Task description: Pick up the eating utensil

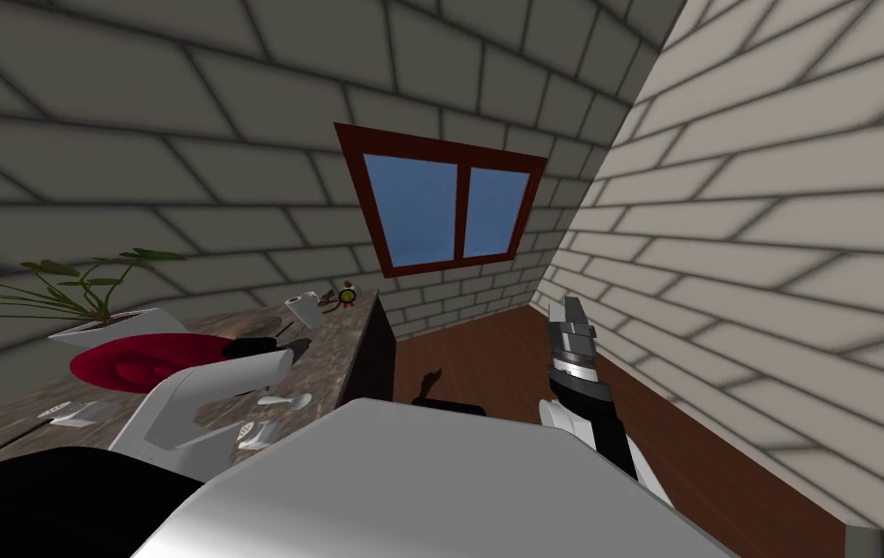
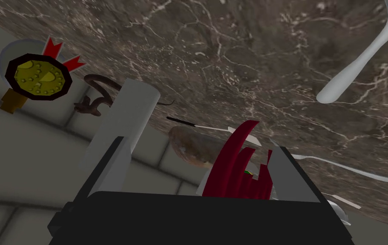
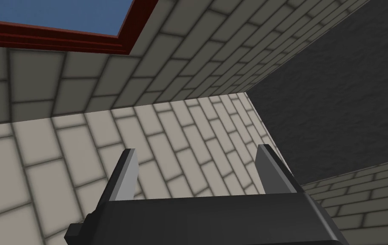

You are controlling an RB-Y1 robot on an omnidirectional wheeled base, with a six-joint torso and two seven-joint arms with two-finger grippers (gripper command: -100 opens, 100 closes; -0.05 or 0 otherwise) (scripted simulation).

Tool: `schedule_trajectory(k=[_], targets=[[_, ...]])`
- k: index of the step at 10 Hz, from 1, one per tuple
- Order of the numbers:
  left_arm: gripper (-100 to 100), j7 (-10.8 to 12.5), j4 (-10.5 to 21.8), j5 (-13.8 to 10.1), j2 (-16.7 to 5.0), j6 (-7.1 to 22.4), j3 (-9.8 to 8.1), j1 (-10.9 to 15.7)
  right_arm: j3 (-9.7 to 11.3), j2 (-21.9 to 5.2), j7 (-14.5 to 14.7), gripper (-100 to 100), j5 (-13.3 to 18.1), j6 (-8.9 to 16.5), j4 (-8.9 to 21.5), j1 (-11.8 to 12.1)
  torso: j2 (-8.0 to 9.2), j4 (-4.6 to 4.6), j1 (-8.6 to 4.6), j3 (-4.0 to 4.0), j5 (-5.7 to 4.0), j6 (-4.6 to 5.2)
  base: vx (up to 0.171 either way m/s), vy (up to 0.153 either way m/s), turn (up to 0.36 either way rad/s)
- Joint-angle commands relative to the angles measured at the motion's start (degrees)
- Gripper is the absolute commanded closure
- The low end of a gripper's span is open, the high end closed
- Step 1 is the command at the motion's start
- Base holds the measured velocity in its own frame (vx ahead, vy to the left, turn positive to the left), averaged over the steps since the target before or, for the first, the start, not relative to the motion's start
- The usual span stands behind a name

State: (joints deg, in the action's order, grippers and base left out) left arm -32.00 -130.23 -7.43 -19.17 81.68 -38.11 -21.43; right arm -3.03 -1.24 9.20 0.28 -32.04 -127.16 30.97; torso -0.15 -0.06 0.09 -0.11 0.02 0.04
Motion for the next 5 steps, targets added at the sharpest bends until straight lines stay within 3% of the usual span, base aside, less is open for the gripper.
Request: schedule_trajectory(k=[1, 2, 5], targets=[[-100, -1.78, 0.59, -1.44, -0.67, 2.86, -0.26, 0.29, 0.00, 0.00, 0.00, 0, 0.00, 0.00, 0.00, 0.00, 0.00, 0.00, 0.00, 0.00, 0.00, 0.00, 0.056, 0.018, 0.112], [-100, -1.78, 0.59, -1.44, -0.67, 4.21, -0.26, 0.29, -0.01, 0.00, 0.00, 0, 0.00, 0.00, 0.00, 0.01, -0.03, 0.00, 0.06, -0.01, 0.01, -0.03, 0.064, 0.017, 0.072], [-100, -5.16, 1.81, -4.21, -1.69, 9.28, -0.52, 0.42, 0.00, 0.00, 0.00, 0, 0.00, 0.00, 0.00, 0.00, -0.10, -0.02, 0.06, -0.06, 0.02, 0.00, 0.084, 0.018, 0.099]])
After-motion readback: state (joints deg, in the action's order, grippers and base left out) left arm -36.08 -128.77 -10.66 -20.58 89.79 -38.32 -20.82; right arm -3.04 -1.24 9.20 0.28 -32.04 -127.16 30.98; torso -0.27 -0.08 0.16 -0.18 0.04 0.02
